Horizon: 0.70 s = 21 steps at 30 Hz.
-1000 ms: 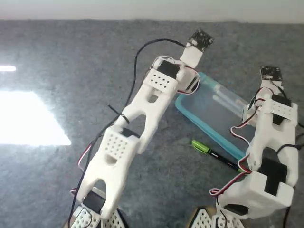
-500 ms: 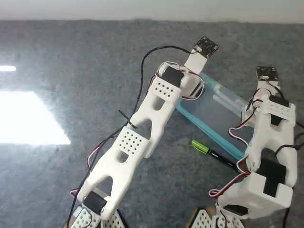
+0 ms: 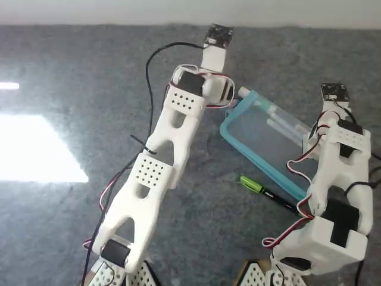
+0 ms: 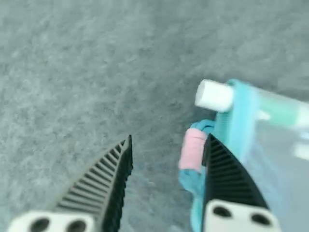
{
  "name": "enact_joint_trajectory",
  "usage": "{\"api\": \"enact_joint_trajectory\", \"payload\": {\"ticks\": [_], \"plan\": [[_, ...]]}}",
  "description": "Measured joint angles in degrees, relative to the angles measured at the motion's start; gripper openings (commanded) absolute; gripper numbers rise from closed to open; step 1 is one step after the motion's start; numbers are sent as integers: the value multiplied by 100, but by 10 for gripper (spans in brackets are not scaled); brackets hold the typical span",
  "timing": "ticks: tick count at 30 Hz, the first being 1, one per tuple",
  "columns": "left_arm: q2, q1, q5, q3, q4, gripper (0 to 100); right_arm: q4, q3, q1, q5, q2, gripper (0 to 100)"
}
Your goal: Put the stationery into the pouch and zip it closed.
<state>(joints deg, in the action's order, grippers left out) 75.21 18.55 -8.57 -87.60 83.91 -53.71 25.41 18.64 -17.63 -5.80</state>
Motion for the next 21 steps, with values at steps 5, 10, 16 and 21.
{"api": "enact_joint_trajectory", "payload": {"ticks": [5, 10, 16, 21], "plan": [[0, 0, 229, 475, -273, 227, 0, 0, 0, 0, 0, 158], [0, 62, 536, 853, -281, 226, 0, 0, 0, 0, 0, 158], [-9, 167, 932, 1187, -343, 224, 0, 0, 0, 0, 0, 158], [-18, 193, 1275, 1301, -343, 26, 0, 0, 0, 0, 0, 158]]}}
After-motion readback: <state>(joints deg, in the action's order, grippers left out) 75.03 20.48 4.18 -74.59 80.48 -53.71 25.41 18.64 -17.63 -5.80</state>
